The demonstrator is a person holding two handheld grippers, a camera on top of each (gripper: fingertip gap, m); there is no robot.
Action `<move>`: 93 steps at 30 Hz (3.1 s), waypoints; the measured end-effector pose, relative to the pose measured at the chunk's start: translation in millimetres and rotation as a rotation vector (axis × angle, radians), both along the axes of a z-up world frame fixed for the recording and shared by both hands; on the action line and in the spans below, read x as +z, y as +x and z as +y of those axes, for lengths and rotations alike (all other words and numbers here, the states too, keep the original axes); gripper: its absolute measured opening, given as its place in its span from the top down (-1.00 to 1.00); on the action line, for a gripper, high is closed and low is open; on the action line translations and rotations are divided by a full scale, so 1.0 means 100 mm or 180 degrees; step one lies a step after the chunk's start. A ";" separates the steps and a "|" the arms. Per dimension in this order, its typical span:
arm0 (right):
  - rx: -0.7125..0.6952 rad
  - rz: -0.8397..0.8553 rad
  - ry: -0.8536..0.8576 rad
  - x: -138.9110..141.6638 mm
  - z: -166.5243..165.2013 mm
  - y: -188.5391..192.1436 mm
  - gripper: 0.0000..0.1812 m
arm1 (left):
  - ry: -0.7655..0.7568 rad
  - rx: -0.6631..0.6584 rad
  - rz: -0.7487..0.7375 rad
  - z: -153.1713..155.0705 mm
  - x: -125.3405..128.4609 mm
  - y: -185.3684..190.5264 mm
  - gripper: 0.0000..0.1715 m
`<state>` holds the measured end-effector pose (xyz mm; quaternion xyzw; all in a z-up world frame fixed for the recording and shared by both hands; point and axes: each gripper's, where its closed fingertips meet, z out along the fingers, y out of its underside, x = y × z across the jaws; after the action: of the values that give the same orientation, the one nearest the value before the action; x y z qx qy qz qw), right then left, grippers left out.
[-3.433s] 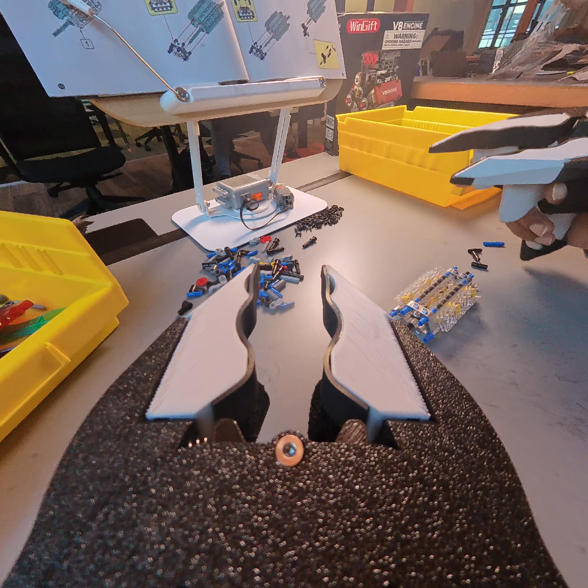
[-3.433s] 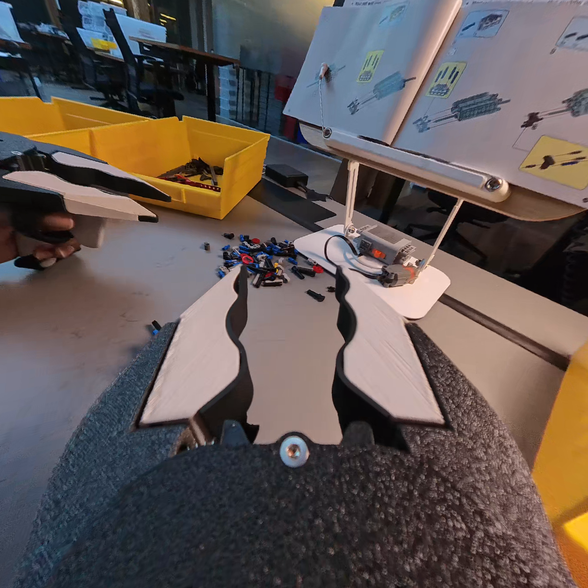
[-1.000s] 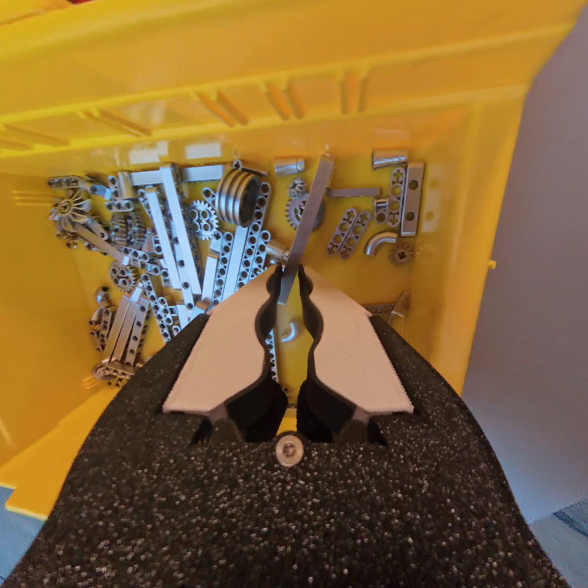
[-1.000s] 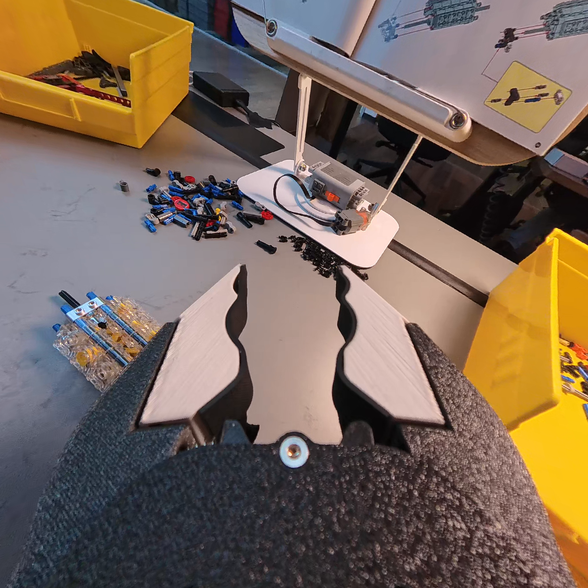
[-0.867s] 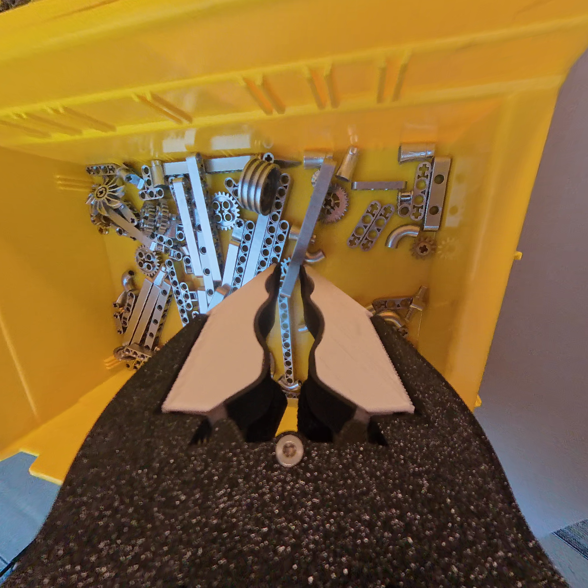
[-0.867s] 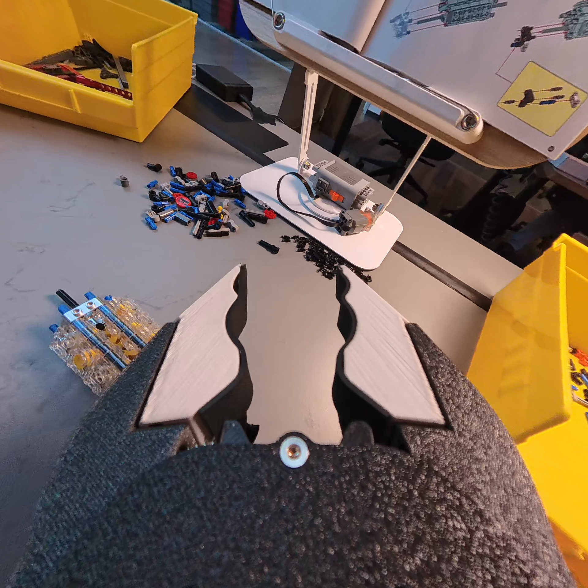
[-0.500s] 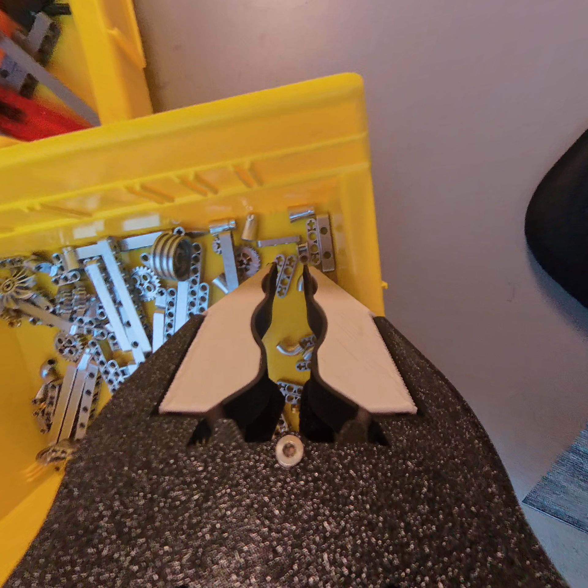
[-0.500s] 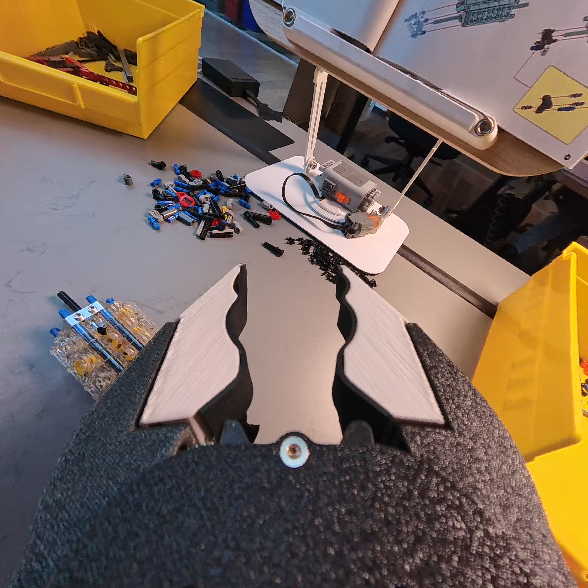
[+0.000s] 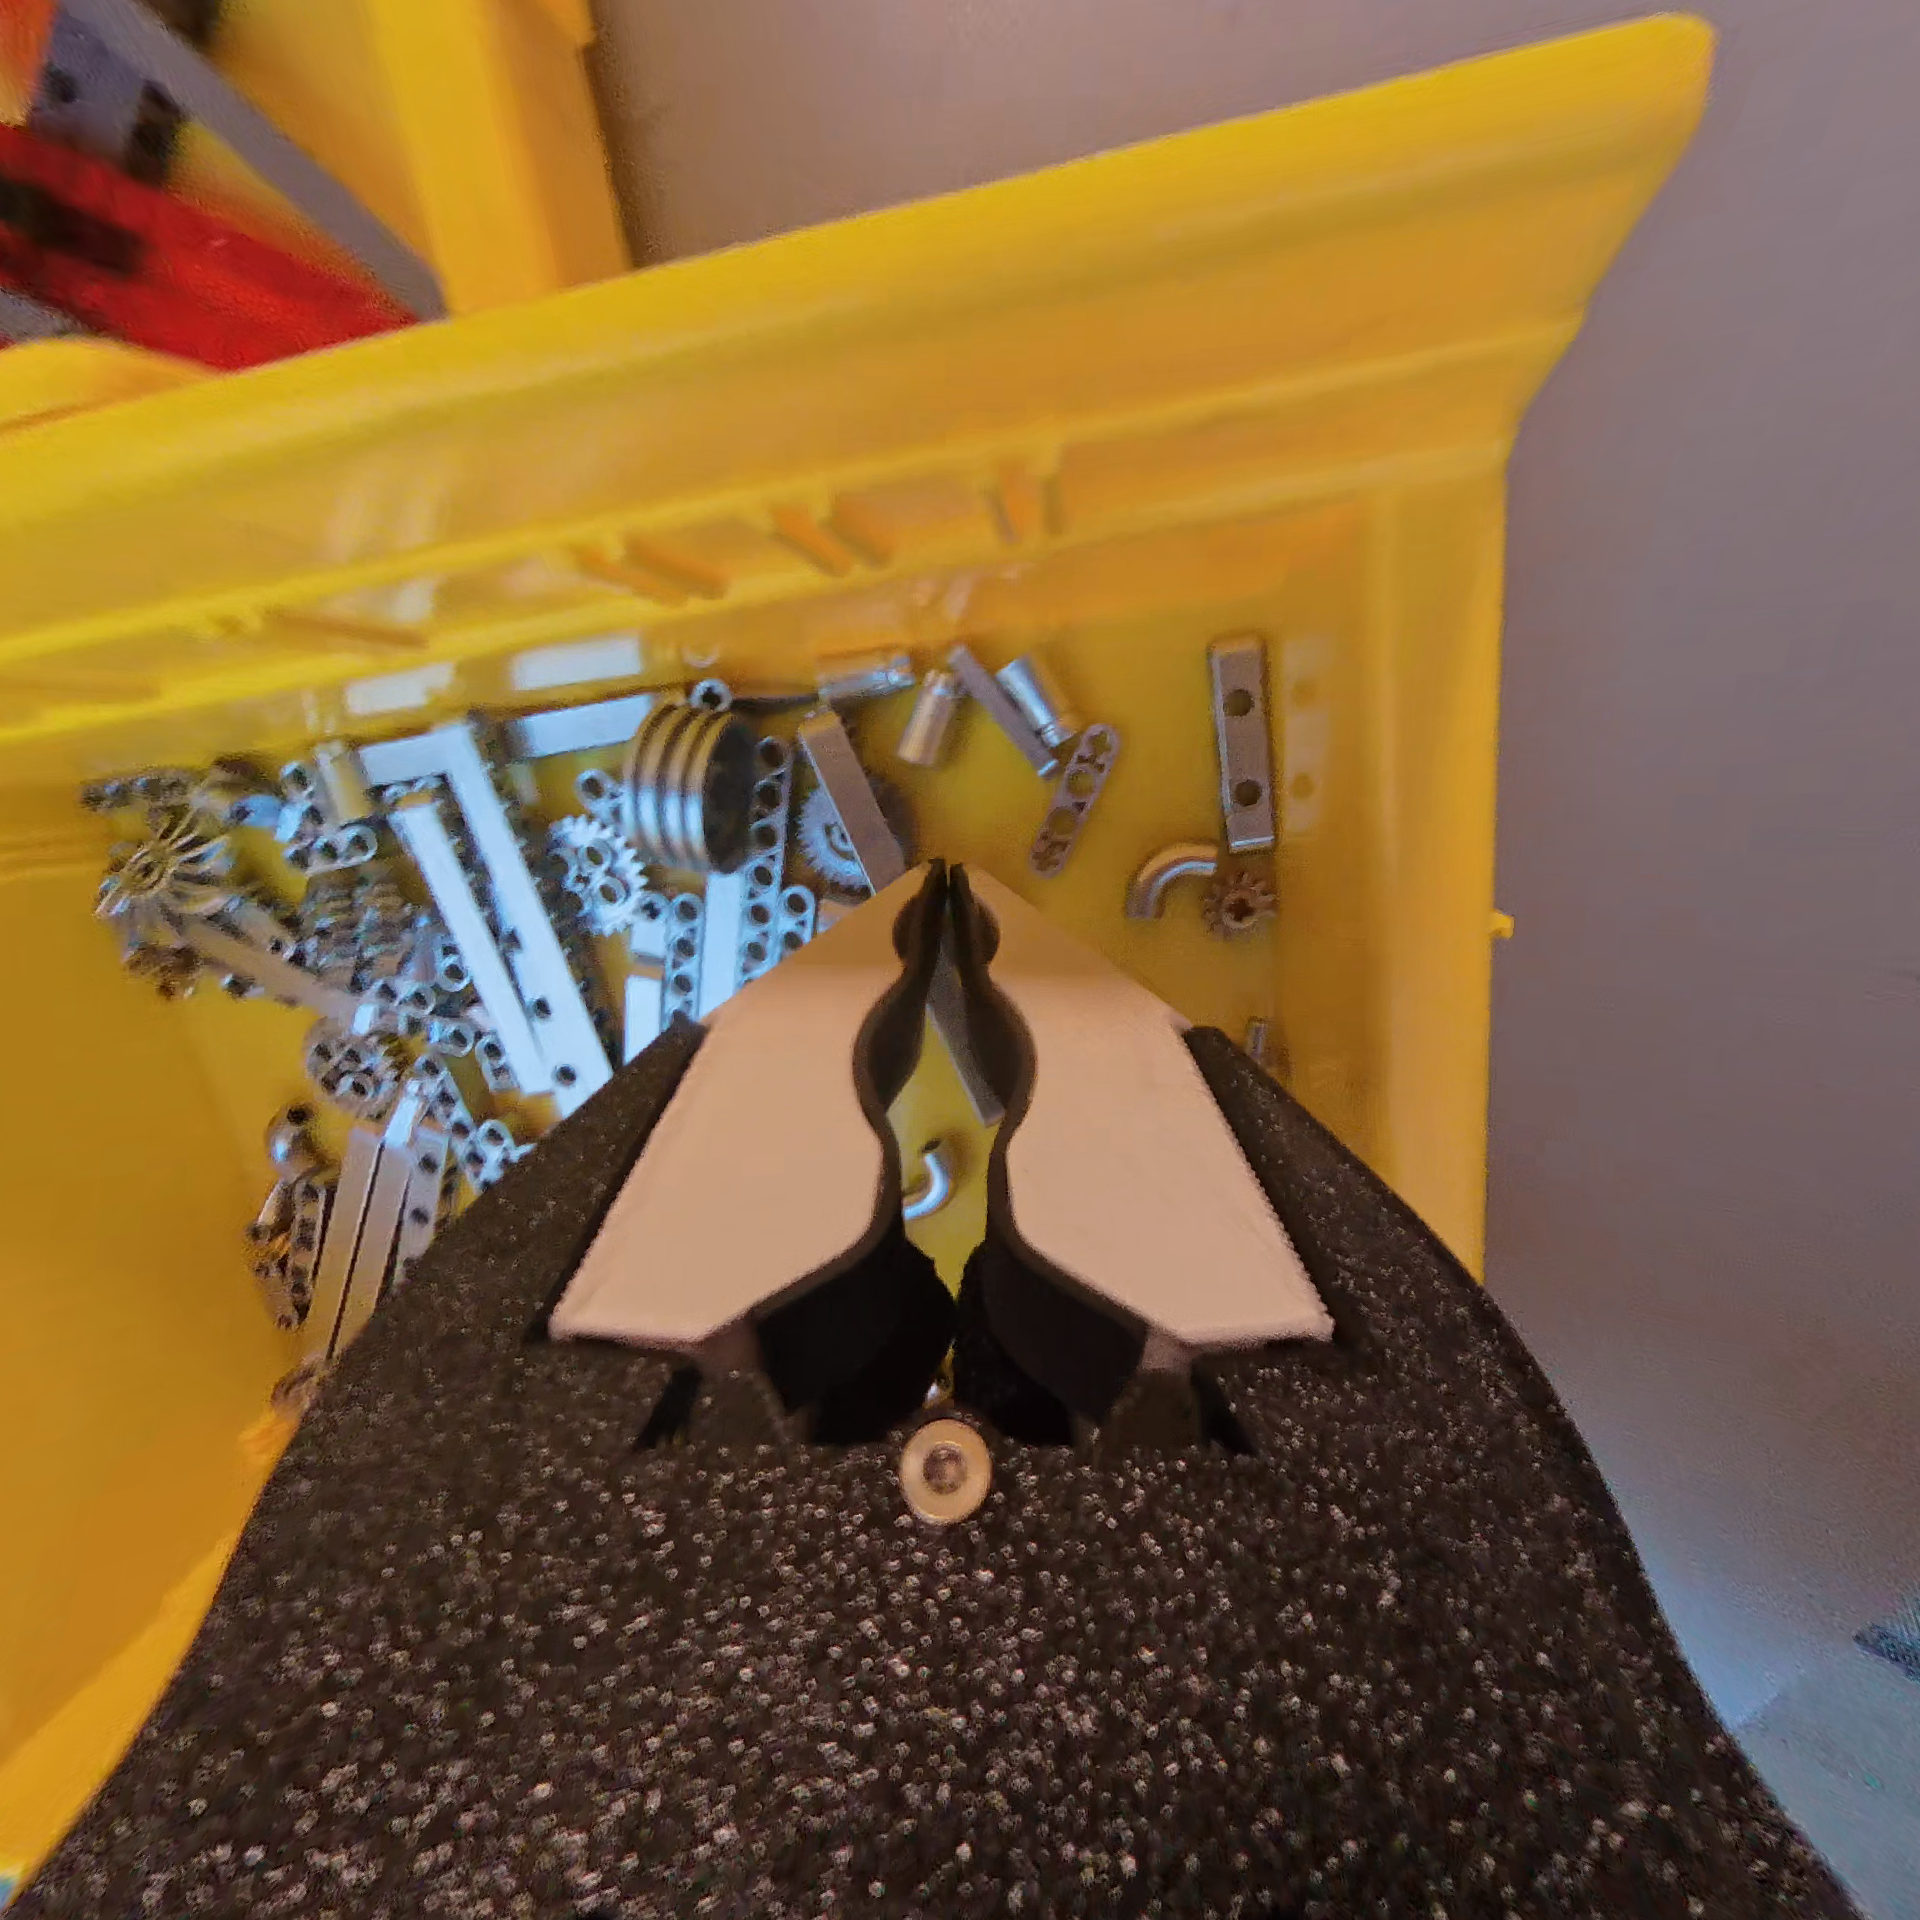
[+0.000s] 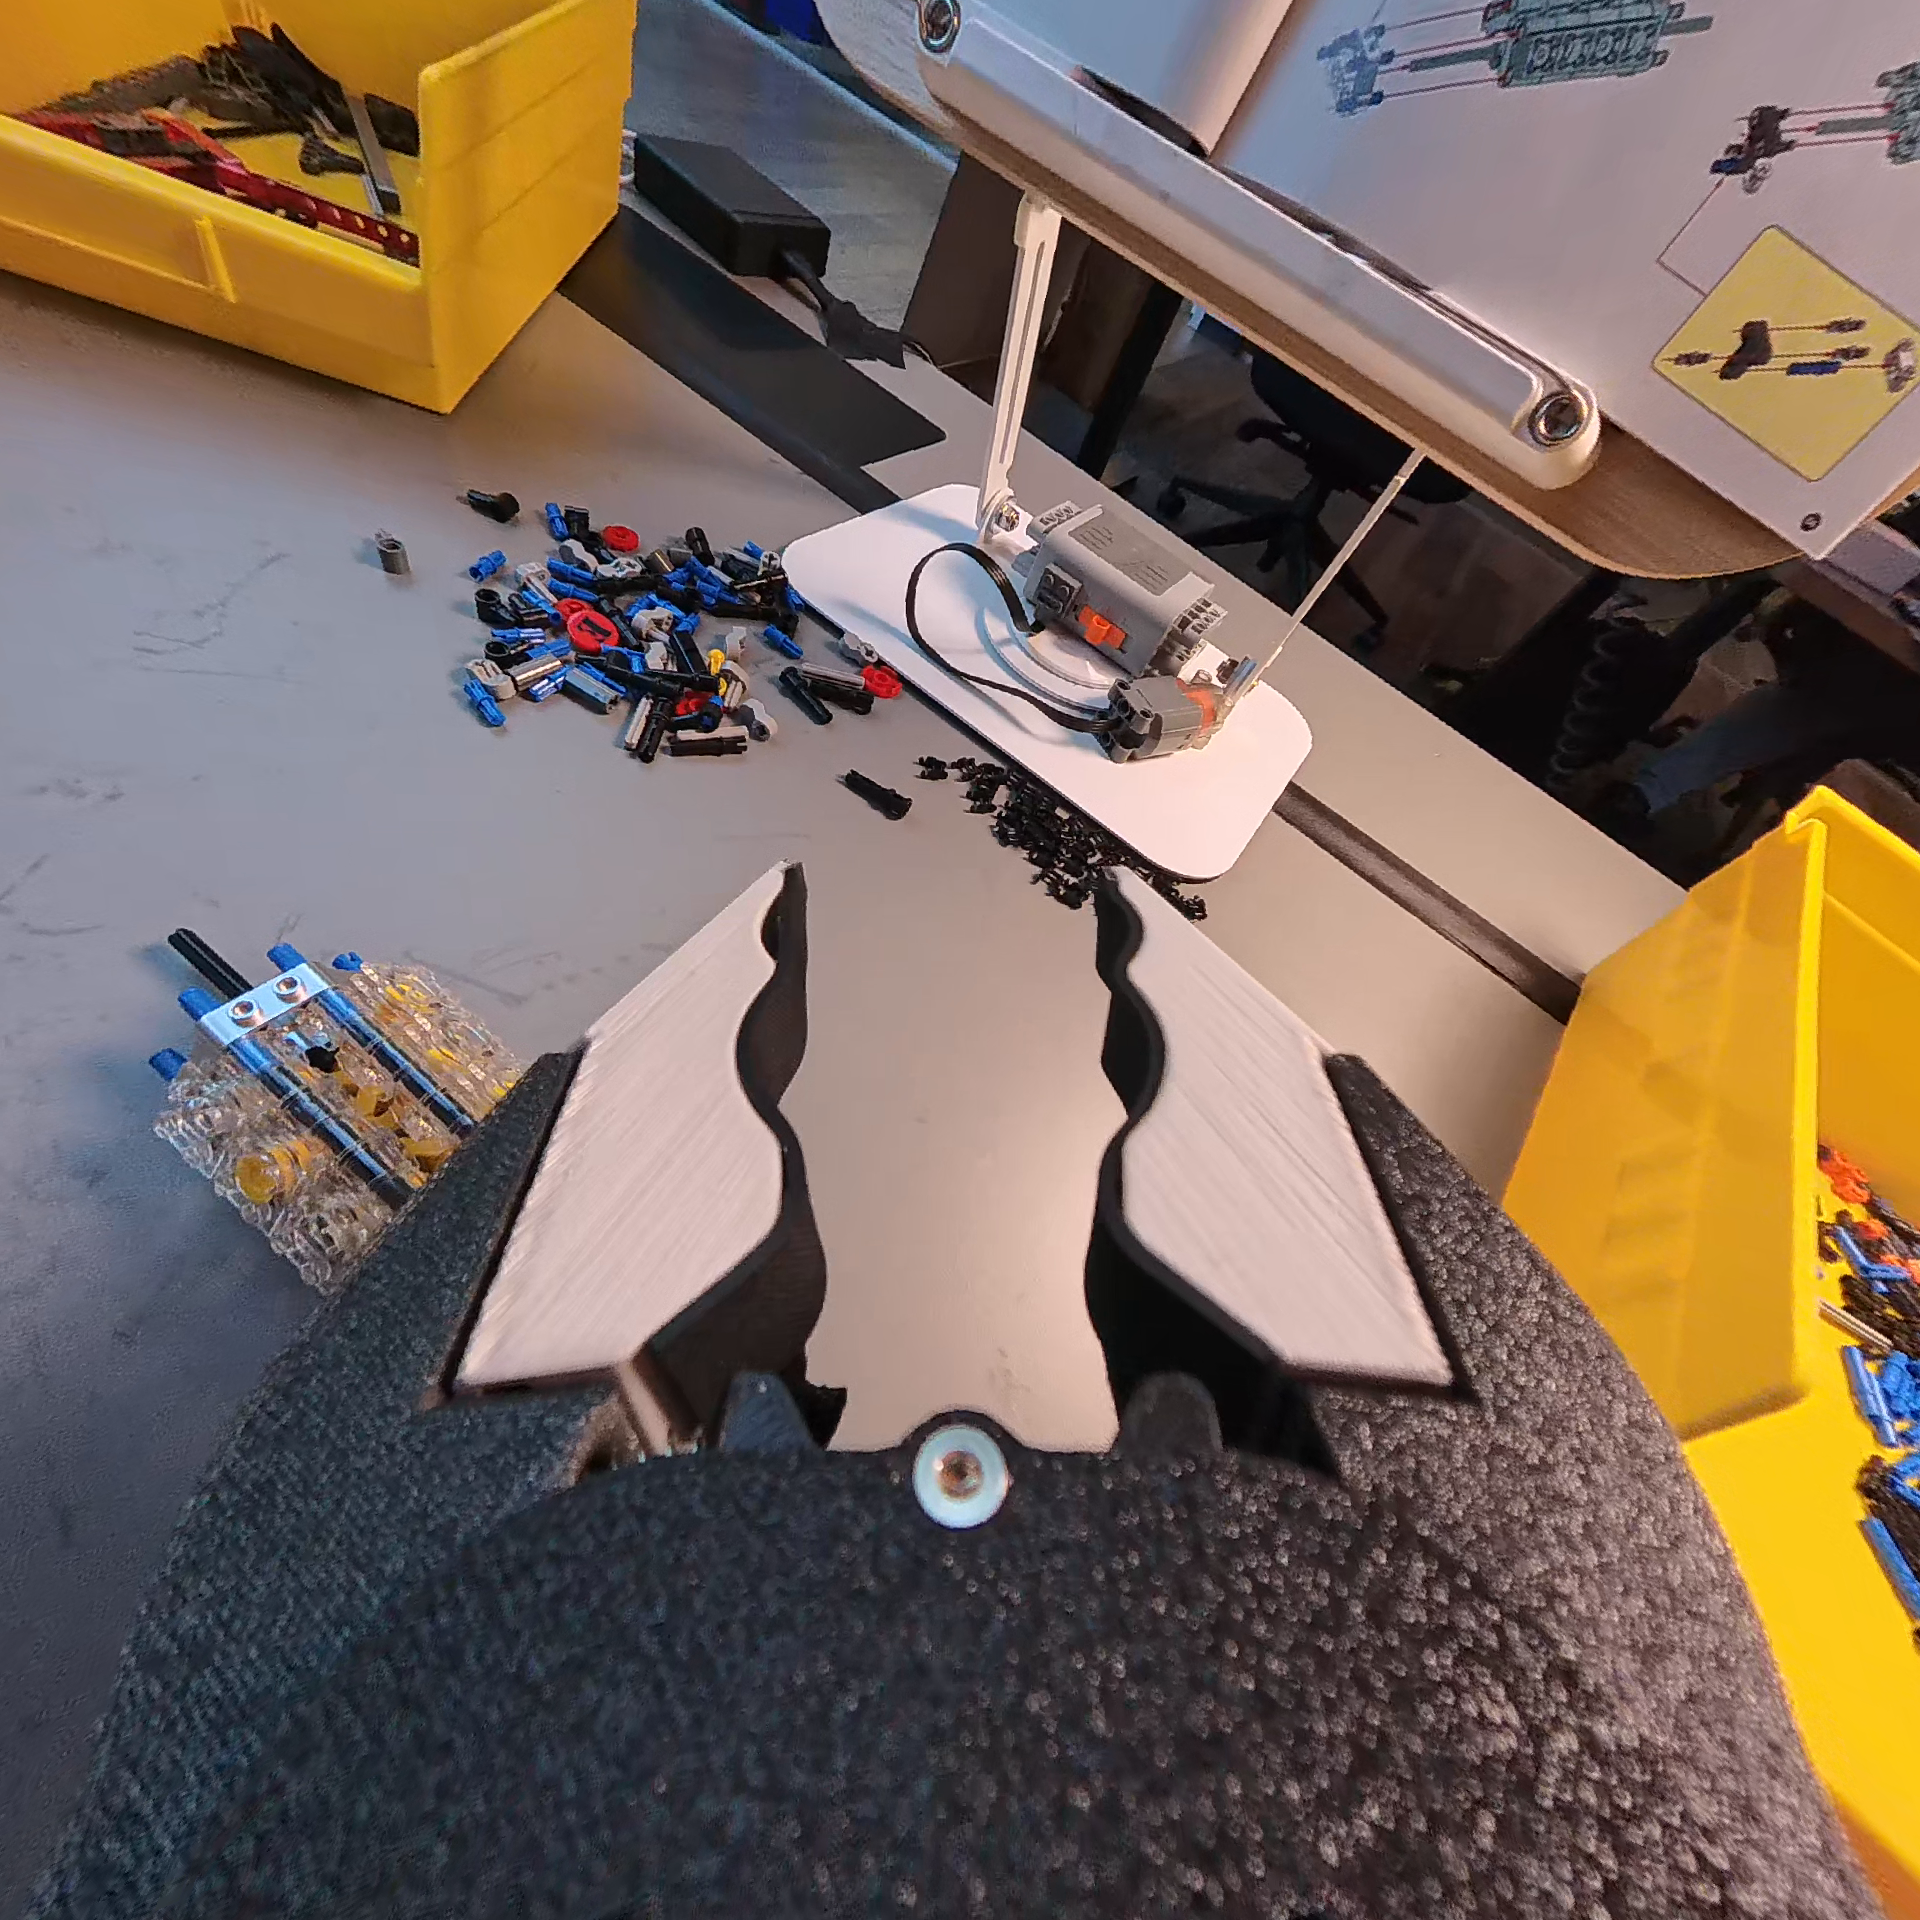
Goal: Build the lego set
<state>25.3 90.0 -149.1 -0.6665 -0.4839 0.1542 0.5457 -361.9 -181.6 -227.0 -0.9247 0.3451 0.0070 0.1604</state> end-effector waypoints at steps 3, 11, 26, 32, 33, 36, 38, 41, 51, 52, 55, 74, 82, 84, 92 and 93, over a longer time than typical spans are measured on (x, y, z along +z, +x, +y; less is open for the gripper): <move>0.0004 0.0014 -0.0009 0.00 0.00 -0.01 0.40 | 0.0231 0.0340 0.0060 0.05 0.15 -0.23 0.94; 0.0070 0.0026 0.0038 0.05 -0.05 -0.05 0.40 | 0.0033 0.0762 0.0174 0.08 0.05 -0.56 0.70; -0.0097 0.0111 0.0031 0.11 -0.12 0.21 0.40 | -0.0586 0.0442 -0.0515 -0.10 0.04 -0.24 0.88; -0.0083 0.0138 0.0017 0.12 -0.13 0.21 0.40 | -0.0088 0.0806 -0.0176 0.18 0.18 -0.64 0.87; -0.0074 0.0140 0.0026 0.13 -0.13 0.20 0.40 | -0.0099 0.0813 -0.0126 0.20 0.15 -0.66 0.86; -0.0070 0.0149 0.0038 0.14 -0.15 0.19 0.40 | -0.0092 0.0799 -0.0020 0.29 0.05 -0.70 0.86; -0.0082 0.0146 0.0034 0.13 -0.15 0.21 0.40 | -0.0141 0.0749 -0.0040 0.30 -0.02 -0.66 0.86; -0.0131 0.0132 0.0040 0.12 -0.14 0.28 0.40 | -0.0308 0.0637 -0.0089 0.23 -0.08 -0.57 0.94; -0.0177 0.0165 -0.0028 0.08 -0.09 0.32 0.41 | 0.0312 0.0522 -0.0303 0.48 0.16 -0.49 0.88; -0.0161 0.0159 -0.0027 0.07 -0.09 0.30 0.41 | 0.0357 0.0511 -0.0303 0.53 0.17 -0.49 0.89; -0.0123 0.0122 -0.0011 0.06 -0.10 0.24 0.41 | 0.0228 0.0469 -0.0153 0.56 0.06 -0.53 0.89; -0.0115 0.0047 0.0020 0.07 -0.05 0.20 0.41 | -0.0353 0.0018 -0.0297 0.12 -0.05 -0.20 0.84; -0.0158 0.0091 0.0001 0.07 -0.04 0.27 0.41 | 0.0369 0.1018 0.0333 0.17 0.43 -1.09 0.83; -0.0146 0.0119 0.0010 0.09 -0.05 0.26 0.41 | 0.0285 0.1131 0.0501 0.08 0.45 -1.27 0.83; -0.0110 0.0216 0.0024 0.13 -0.11 0.26 0.41 | -0.0762 0.1118 0.0666 -0.29 0.10 -1.39 0.64; -0.0110 0.0225 0.0030 0.14 -0.12 0.27 0.41 | -0.0935 0.1088 0.0665 -0.34 0.05 -1.37 0.60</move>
<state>52.1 78.1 -134.9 -0.6663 -0.4535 0.1659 0.5682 -499.0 -215.9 -222.3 -0.9773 0.1957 0.0794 -0.0159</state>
